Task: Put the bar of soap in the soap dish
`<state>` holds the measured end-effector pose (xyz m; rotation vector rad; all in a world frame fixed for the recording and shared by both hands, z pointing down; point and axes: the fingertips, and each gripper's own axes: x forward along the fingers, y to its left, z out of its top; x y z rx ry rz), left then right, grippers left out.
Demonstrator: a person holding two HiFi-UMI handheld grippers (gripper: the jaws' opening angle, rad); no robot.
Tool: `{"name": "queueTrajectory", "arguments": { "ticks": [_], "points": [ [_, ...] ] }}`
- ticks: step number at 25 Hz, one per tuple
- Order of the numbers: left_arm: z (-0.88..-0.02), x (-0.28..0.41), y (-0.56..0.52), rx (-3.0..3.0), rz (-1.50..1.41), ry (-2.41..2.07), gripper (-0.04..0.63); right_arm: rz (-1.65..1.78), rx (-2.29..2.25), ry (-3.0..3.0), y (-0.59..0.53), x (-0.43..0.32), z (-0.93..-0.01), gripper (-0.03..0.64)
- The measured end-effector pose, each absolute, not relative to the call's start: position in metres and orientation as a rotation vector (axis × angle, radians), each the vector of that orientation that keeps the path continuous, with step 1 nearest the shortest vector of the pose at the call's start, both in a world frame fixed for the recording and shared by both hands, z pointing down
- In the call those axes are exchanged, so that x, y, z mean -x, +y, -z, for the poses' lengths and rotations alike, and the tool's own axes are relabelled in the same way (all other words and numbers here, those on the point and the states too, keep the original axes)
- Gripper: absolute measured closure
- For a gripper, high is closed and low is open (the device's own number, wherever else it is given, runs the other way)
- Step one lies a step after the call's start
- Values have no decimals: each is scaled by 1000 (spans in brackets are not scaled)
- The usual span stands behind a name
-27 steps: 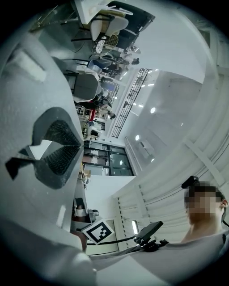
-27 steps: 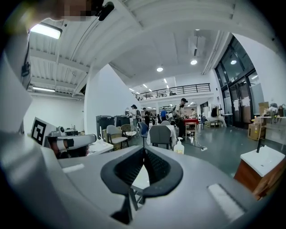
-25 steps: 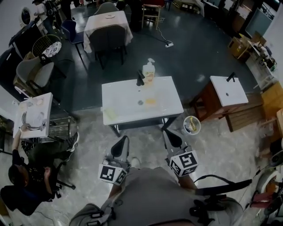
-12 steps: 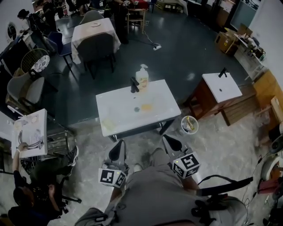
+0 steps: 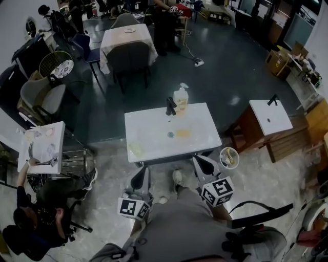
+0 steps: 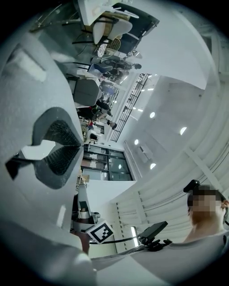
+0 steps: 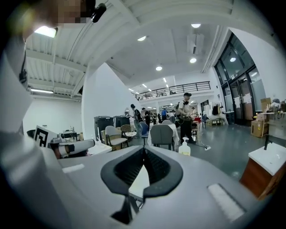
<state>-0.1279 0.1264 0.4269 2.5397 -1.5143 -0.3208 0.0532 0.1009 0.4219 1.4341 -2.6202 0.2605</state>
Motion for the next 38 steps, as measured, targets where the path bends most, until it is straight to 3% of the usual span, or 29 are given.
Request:
{"name": "queueTrajectory", "arguments": {
  "ticks": [14,38],
  "points": [
    [-433,146,44,-2412,277,-1761,595,-237,-1194,-2732,-14,-35,-433,615],
    [-430,37,-136,-2440,130,-1702,594,-264,-1063,-2869,-190,-95,-431,615]
  ]
}}
